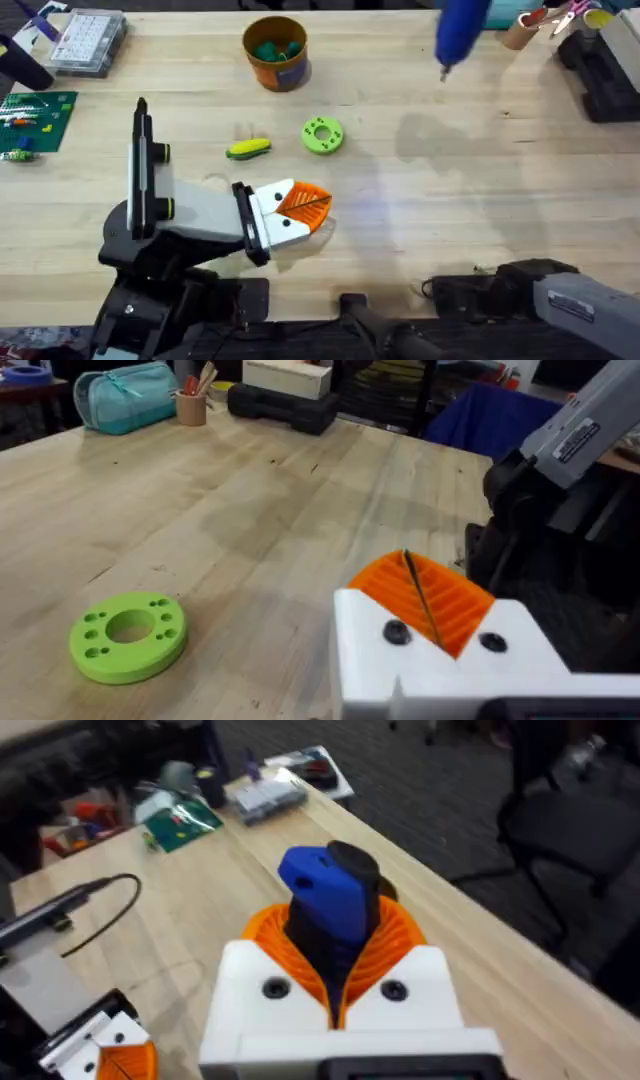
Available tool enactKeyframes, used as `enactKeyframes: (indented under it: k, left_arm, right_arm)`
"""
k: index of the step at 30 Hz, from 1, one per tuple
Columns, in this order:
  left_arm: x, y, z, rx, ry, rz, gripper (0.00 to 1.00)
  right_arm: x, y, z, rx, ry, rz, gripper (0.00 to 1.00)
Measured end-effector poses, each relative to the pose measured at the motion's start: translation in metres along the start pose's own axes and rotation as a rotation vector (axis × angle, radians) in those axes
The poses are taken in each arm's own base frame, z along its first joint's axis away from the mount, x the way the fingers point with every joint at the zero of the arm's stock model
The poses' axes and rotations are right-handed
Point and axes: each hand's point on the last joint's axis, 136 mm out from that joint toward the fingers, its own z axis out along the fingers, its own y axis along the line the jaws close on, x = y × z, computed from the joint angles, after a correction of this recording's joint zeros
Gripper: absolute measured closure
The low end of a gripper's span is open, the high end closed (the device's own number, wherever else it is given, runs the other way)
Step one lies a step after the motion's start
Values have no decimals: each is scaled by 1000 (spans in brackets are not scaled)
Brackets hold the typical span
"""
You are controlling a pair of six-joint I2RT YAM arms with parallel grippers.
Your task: Pick up the gripper from the table and insert it into the empty holder that is missing its gripper. Then pick up a screw, insert it into the mounting hole, and use the screwdriver to tighten it. Finally, clean up the table by picking up the vegetable and placing it into the bucket.
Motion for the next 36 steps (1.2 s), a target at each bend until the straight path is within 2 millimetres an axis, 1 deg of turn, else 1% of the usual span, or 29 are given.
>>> enactKeyframes:
  k: [5, 9, 15, 17, 20, 25, 26, 28, 30, 35, 36]
  left_arm:
    - [0, 0, 0, 0, 0, 0, 986]
    - [0, 0, 0, 0, 0, 0, 986]
    - [0, 0, 0, 0, 0, 0, 986]
    - [0, 0, 0, 0, 0, 0, 986]
    - [0, 0, 0, 0, 0, 0, 986]
    - [0, 0, 0, 0, 0, 0, 986]
    - [0, 0, 0, 0, 0, 0, 986]
    - [0, 0, 0, 0, 0, 0, 986]
    - [0, 0, 0, 0, 0, 0, 986]
    - [0, 0, 0, 0, 0, 0, 986]
    - [0, 0, 0, 0, 0, 0, 986]
  right_arm:
    - [-17, 35, 15, -111, -52, -45, 976]
    - [-18, 64, 24, -199, -51, -49, 976]
    - [-20, 100, 34, -287, -56, -76, 976]
    - [-30, 119, 37, -329, -95, -116, 976]
    - [-38, 138, 38, -376, -133, -150, 976]
    - [-37, 151, 39, -412, -134, -156, 976]
    - [-40, 157, 39, -428, -145, -165, 976]
    - [-52, 167, 38, -468, -223, -210, 976]
    - [-53, 170, 41, -485, -256, -215, 976]
    - [-40, 173, 50, -528, -299, -188, 976]
    - [-30, 178, 54, -576, -311, -178, 976]
